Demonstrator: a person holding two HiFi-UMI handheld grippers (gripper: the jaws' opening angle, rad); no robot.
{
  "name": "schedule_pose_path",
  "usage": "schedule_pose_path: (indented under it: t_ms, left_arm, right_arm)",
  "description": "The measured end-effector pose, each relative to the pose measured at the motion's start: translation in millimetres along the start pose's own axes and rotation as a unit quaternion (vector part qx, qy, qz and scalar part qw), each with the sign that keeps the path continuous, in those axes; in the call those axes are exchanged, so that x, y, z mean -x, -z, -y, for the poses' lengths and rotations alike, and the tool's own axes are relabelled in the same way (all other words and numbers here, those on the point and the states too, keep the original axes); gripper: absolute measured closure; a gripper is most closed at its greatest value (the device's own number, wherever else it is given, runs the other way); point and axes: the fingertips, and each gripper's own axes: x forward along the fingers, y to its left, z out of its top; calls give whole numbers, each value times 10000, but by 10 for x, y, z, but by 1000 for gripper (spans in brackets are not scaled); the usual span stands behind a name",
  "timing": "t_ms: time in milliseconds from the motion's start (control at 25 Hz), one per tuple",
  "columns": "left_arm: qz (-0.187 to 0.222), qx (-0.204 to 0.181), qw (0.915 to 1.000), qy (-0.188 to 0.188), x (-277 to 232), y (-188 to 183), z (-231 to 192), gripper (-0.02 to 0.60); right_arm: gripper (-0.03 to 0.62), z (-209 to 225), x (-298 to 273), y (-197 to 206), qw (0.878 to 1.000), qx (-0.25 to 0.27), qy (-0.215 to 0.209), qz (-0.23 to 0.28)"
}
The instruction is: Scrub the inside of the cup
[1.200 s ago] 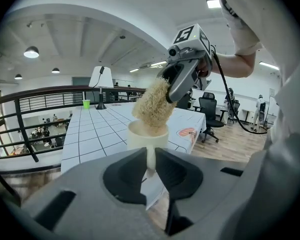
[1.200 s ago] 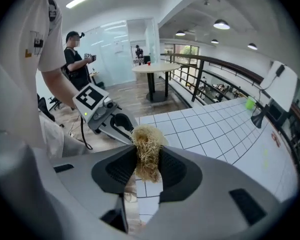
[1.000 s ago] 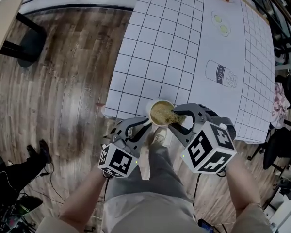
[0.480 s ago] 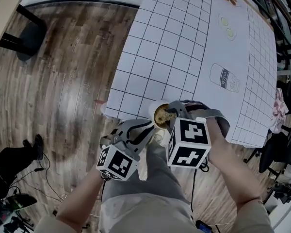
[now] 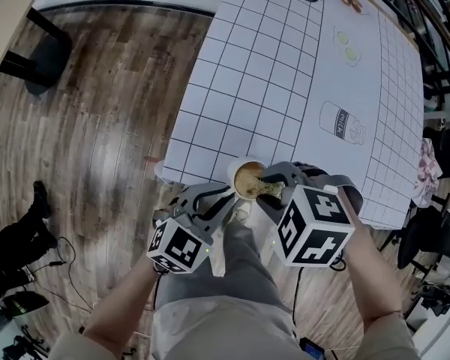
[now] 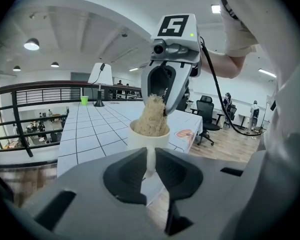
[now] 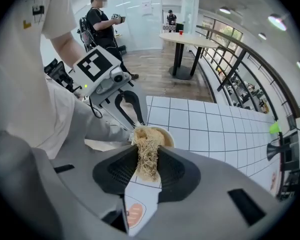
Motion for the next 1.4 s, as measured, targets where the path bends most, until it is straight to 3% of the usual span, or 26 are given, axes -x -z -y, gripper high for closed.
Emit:
schedule_pose_path:
  t_ms: [200,320,440,600,800,920,1120,1280,1400]
  left_arm:
    - [72,-14,10000,57,-22,-36,27,519]
    - [139,56,9998,144,-10,-27,50,518]
    - [126,-93,9998,120,-32,-44,19,518]
    - [62,86,9999,59,-70,-42,-12,518]
    - [-5,64,10000,55,-58,-38,-14,518]
    - [-19,74,9999,65,-53,-32,-15,520]
    - [86,158,9998,115,-61,-69,-20,520]
    - [50,29,9998,177,-71,-51,-5,520]
    - [-29,-102,9998,189,-85,-40,9,520]
  right_arm:
    - [480,141,-74,47,9970,191,652,-384]
    - [480,95,-273,88,9949,311,760,-578]
    - [480,107,-430,143,9965,91,578,-594]
    - [485,78,-424,156,9985,-229,-88,-492]
    - [485,21,-99,43,9973,-580,-420,179]
    - [485,92,149,-5,9957,-766,-183,481]
    - [485,205,23,49,9984,-382,404,-41]
    - [485,170,-293,131,9982,-181,389,-422]
    - [488,95,-440,170,9984,-280,152,-476]
